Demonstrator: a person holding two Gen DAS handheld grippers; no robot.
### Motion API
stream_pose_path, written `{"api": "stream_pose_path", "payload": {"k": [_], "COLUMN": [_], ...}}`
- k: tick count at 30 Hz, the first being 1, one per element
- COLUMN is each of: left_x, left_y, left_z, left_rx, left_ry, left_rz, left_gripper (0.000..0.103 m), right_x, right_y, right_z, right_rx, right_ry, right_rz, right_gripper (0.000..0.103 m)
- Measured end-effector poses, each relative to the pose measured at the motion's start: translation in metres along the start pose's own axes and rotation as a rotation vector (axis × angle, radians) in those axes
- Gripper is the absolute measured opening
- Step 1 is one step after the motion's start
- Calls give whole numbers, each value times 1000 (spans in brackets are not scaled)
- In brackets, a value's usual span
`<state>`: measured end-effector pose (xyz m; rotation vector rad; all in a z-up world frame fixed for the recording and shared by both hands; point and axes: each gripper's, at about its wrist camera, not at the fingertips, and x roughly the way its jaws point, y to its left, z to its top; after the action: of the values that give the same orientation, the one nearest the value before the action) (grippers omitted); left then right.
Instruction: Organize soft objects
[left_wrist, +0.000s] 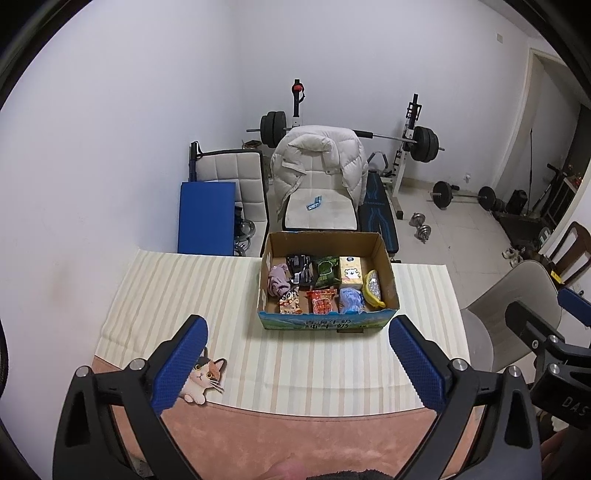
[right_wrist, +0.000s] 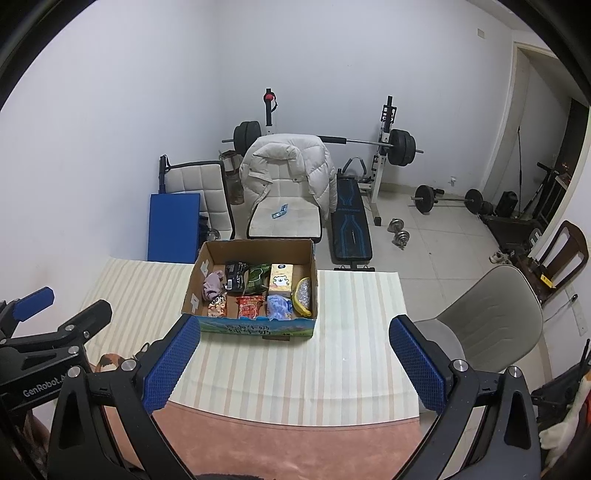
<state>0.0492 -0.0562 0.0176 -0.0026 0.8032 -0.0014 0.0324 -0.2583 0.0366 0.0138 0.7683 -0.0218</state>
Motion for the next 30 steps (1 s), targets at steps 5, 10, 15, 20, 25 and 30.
{"api": "stream_pose_path", "payload": {"k": [5, 10, 15, 20, 25, 30], "left_x": [-4, -5, -5, -5, -5, -5], "left_y": [1, 1, 2, 2, 2, 1], "left_z": [0, 0, 1, 2, 3, 3], "left_rx": [-4, -5, -3, -10, -15, -17], "left_ry": [-8, -10, -7, -8, -4, -5], "left_rz": [3, 2, -1, -5, 0, -1], "left_gripper": [101, 101, 101, 101, 101, 101], "right_x": [0, -2, -1, -2, -1, 0], "right_y": [0, 0, -1, -1, -1, -1], "right_z": [0, 0, -1, -1, -1, -2], "right_rx": [2, 7, 9, 9, 13, 13], "right_ry": [-5, -12, -12, -13, -6, -8], "right_rz": [-7, -12, -14, -12, -10, -11], "right_gripper": [103, 103, 103, 103, 103, 103]}}
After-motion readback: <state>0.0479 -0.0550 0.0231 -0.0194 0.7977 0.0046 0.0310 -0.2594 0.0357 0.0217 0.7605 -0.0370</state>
